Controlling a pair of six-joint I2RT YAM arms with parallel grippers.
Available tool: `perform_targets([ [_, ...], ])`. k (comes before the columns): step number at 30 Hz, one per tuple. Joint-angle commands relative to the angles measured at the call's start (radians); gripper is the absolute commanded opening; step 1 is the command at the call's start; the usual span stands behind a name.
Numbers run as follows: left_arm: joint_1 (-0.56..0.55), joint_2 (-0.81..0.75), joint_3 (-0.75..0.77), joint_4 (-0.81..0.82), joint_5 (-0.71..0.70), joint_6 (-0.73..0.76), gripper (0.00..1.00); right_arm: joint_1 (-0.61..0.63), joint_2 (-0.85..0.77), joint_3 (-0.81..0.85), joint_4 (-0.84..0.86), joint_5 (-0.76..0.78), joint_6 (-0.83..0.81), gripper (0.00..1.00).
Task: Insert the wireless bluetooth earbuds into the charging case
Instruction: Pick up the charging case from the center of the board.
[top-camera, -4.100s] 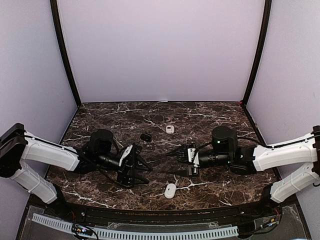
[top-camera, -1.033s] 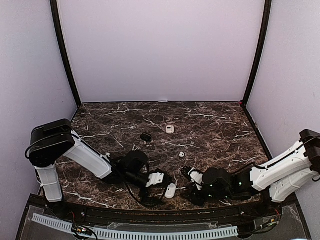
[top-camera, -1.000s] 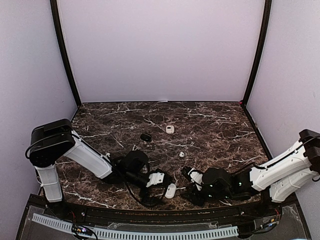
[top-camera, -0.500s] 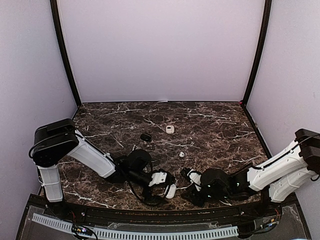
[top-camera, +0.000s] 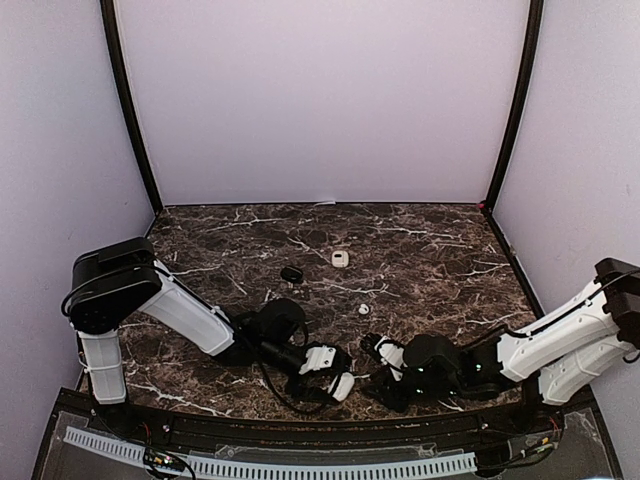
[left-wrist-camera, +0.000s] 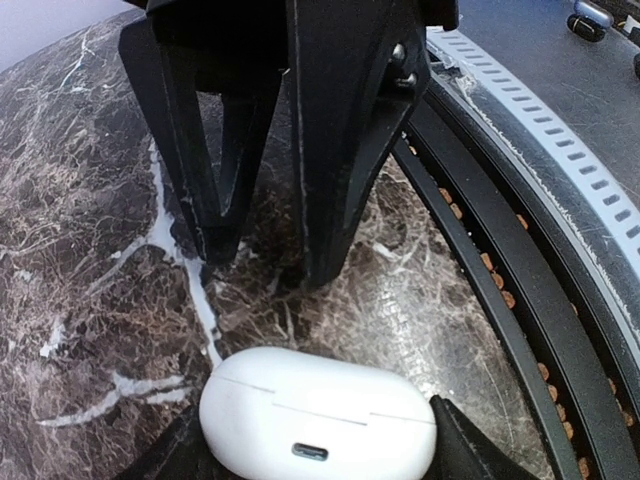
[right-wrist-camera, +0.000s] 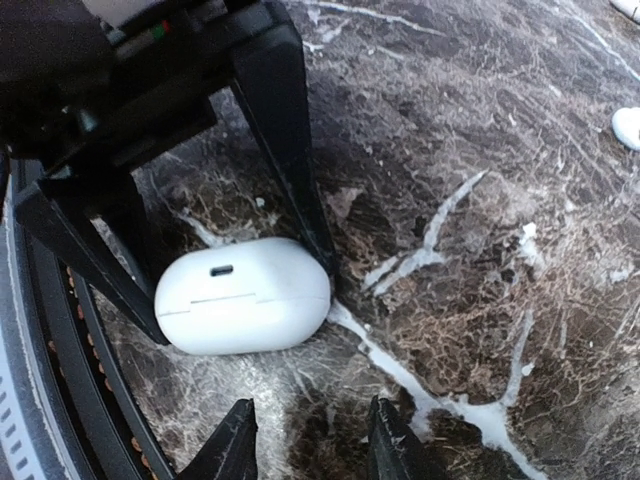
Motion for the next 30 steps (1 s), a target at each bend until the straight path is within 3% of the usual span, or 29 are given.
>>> perform_targets([
  [1,-0.003,-0.009,-0.026,0.002,-0.024,-0.003,0.55,-0.008,-0.082,-0.003,0.028,0.013,-0.045,0.38],
  [6,0.002,-0.041,-0.070,0.077,-0.027,-0.037,0.50,-0.008,-0.184,-0.024,0.023,0.048,-0.104,0.39],
  [14,0.037,-0.099,-0.124,0.161,0.118,-0.138,0.44,-0.007,-0.327,-0.042,0.068,0.039,-0.317,0.48],
  [30,0.082,-0.243,-0.222,0.193,0.242,-0.211,0.41,-0.008,-0.254,-0.025,0.204,-0.294,-1.076,0.55],
])
